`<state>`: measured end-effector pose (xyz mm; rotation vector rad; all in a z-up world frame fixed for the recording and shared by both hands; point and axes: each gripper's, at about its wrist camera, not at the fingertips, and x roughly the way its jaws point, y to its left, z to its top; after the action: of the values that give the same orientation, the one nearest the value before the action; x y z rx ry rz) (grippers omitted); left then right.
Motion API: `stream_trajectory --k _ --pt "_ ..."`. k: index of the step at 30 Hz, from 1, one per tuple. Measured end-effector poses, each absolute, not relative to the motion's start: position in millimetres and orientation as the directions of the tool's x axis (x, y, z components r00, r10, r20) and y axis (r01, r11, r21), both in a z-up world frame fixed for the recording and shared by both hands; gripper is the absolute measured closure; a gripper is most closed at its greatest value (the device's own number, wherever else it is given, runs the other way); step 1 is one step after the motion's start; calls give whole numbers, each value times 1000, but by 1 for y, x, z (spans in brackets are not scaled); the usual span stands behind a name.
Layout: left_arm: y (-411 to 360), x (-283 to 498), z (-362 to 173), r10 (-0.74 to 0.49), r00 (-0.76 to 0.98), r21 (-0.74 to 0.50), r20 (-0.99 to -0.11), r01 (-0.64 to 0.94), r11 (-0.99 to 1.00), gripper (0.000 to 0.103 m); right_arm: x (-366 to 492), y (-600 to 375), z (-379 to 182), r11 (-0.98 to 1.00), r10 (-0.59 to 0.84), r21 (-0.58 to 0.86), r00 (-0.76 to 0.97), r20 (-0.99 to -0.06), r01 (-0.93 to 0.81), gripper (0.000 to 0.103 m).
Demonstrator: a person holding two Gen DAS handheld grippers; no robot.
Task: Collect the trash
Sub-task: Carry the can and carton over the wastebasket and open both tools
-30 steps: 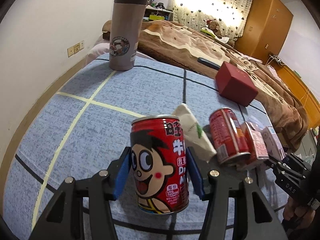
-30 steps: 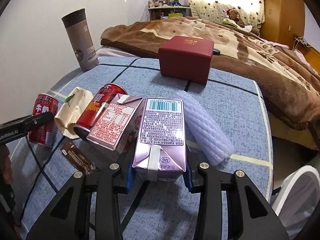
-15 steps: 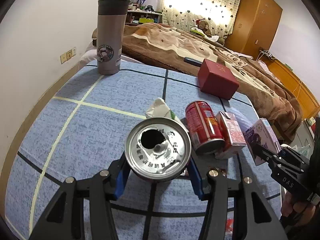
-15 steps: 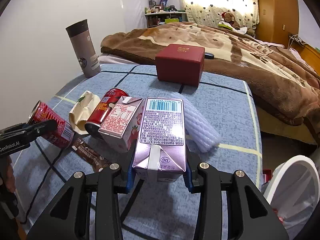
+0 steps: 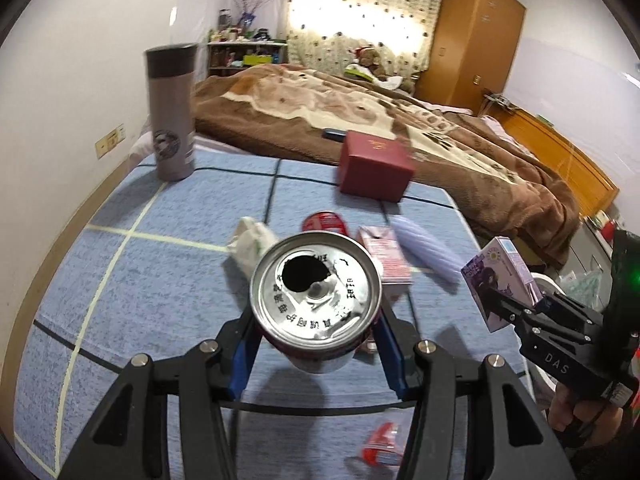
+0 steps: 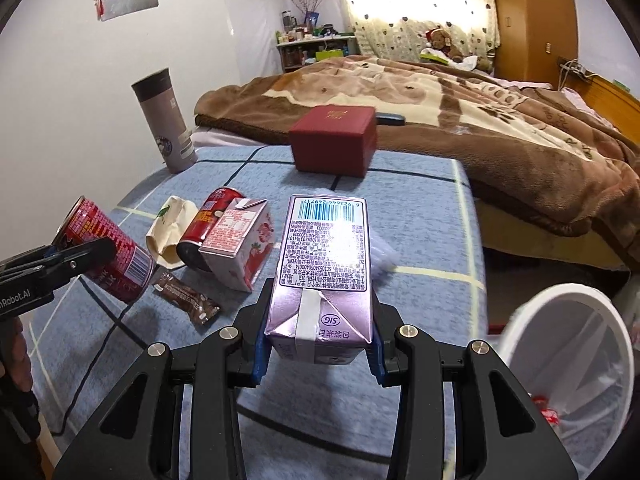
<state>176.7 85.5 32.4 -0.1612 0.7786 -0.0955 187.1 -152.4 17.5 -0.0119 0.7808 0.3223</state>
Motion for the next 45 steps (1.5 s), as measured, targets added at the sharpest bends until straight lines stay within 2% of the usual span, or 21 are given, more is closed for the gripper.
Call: stream_trajectory --k 27,38,45 --pt "-97 165 48 -374 638 -151 -673 377 914 48 132 -278 33 995 65 96 763 -643 -4 63" --pt "-171 161 45 -452 573 -156 -684 490 858 48 121 -326 21 991 -20 86 739 -673 105 63" --pt "-209 164 32 -459 534 -138 -710 534 834 48 122 -348 5 986 -46 80 696 -716 148 63"
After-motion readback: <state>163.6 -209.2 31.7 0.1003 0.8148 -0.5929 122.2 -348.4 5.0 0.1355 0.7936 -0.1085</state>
